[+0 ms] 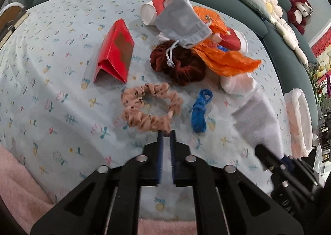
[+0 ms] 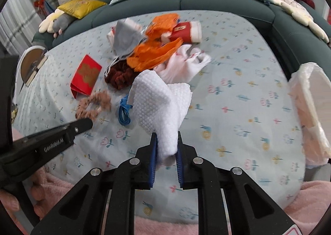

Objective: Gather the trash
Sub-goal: 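Carry the wipe and scrunchie in both tools over the white bin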

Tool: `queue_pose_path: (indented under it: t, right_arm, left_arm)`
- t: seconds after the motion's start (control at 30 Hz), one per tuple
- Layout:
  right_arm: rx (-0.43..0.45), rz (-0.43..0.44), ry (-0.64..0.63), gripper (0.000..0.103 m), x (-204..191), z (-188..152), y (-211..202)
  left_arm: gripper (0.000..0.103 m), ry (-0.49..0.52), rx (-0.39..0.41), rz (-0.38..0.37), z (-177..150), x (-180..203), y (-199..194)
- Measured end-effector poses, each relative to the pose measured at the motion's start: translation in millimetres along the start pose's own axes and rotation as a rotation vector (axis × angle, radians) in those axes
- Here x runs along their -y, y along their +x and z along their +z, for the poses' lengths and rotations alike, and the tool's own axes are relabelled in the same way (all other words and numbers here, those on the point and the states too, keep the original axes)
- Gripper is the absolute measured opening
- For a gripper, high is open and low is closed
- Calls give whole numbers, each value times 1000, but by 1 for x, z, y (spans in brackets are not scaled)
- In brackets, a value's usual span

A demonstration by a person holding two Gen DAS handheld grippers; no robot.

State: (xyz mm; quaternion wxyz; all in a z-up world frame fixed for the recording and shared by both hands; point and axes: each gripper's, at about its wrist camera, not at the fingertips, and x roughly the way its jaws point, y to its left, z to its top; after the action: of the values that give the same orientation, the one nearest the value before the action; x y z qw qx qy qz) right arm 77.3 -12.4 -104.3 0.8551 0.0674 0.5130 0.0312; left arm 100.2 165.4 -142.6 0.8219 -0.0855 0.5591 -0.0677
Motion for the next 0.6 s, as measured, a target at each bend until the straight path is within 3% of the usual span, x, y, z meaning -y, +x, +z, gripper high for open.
queue_pose_path:
  t: [0.03, 0.1, 0.17, 0.33, 0.6]
  right_arm:
    - [5, -2, 9, 15, 4, 0, -3]
    - [15, -6, 25, 15, 12, 0, -10]
    - [24, -9, 37, 15, 18, -1, -16]
    - [39, -12, 51, 15, 28, -1, -25]
    - [25, 3, 47, 15, 26, -3, -18]
  left_arm:
    - [29, -4, -3, 4, -1, 1, -2]
    - [39, -5, 12, 25, -4, 3, -8]
    - [41, 2, 26, 30, -4, 9, -12]
    - [61, -11, 41, 54, -1, 8, -15]
    - [58, -17, -1, 96, 8, -6, 9]
